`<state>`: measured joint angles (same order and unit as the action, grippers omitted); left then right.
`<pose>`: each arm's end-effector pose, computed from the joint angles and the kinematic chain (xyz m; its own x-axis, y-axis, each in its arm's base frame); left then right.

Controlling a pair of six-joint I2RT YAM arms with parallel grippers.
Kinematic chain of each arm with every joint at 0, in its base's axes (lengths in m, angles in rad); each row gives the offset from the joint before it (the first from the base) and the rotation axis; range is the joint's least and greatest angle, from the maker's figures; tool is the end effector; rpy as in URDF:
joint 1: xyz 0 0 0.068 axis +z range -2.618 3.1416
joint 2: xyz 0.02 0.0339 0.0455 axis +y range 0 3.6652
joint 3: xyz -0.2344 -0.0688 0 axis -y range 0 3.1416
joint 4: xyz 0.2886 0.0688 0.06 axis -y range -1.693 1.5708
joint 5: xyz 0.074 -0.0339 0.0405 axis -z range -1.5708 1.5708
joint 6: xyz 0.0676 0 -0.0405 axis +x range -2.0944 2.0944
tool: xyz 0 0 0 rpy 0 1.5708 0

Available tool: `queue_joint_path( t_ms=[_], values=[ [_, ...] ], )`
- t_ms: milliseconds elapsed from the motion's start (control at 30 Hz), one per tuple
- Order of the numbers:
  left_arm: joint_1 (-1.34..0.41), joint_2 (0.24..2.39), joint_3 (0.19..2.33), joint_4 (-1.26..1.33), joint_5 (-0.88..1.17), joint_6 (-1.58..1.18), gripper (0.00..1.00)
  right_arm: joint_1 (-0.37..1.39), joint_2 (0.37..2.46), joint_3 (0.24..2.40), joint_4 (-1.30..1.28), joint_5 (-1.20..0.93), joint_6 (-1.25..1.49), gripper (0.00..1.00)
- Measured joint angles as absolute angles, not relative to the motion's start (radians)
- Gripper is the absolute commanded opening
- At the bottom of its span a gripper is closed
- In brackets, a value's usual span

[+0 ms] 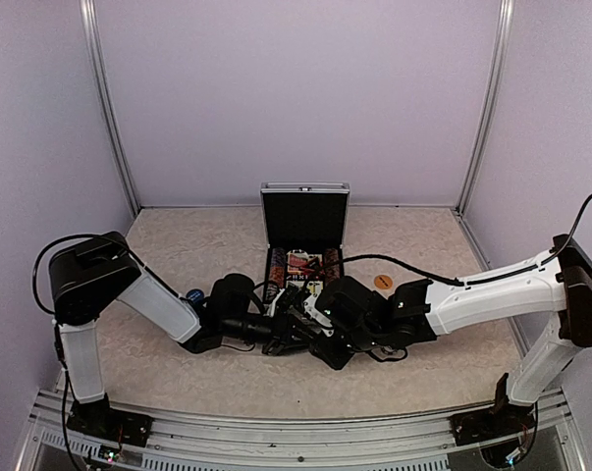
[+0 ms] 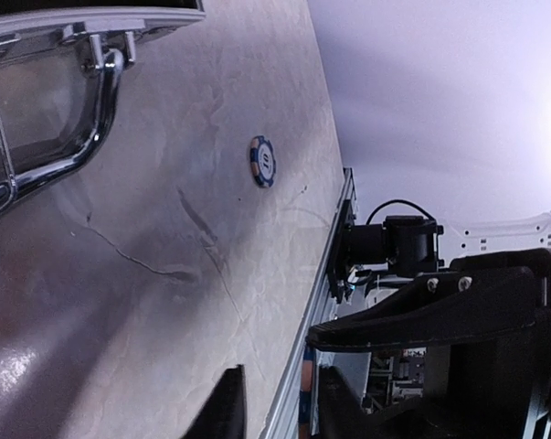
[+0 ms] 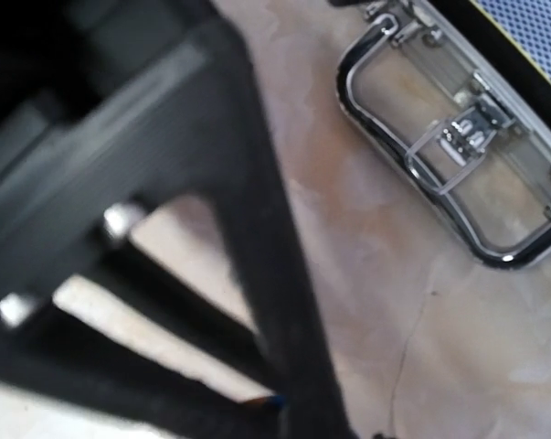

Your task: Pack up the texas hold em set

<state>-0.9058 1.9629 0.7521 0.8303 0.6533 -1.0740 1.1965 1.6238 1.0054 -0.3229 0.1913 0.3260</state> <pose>0.2058 -0.3291 0.0337 -0.9647 0.0989 -0.2441 0.2623 0.2788 -0.9238 0.1527 0.3536 0.1157 -0.5595 -0.5644 -0.6069 -0.7322 0.6797 0.0430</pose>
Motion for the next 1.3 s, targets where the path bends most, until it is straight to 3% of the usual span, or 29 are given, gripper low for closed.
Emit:
queue_joint_path(
  t_ms=[233,367,433,633,733,933,1300],
  values=[
    [-0.908,1.978,0.750,0.896,0.666,-1.096,0.00,1.197,1.626,1.005,-0.332,0.195,0.326,0.41],
    [-0.908,1.980,0.740,0.918,0.665,-1.101,0.00,1.198,1.626,1.005,-0.331,0.196,0.327,0.47],
    [-0.908,1.980,0.737,0.923,0.665,-1.100,0.00,1.200,1.626,1.005,-0.331,0.197,0.326,0.55],
    [-0.908,1.950,0.733,0.886,0.656,-1.086,0.00,1.201,1.620,1.005,-0.331,0.204,0.331,0.92],
    [-0.907,1.902,0.734,0.828,0.638,-1.052,0.00,1.201,1.591,1.000,-0.331,0.204,0.333,0.99],
    [-0.898,1.770,0.791,0.568,0.563,-0.910,0.00,1.201,1.474,0.969,-0.331,0.206,0.334,1.00],
    [-0.875,1.612,1.086,-0.027,0.308,-0.441,0.00,1.201,1.361,0.887,-0.343,0.261,0.350,1.00]
  ],
)
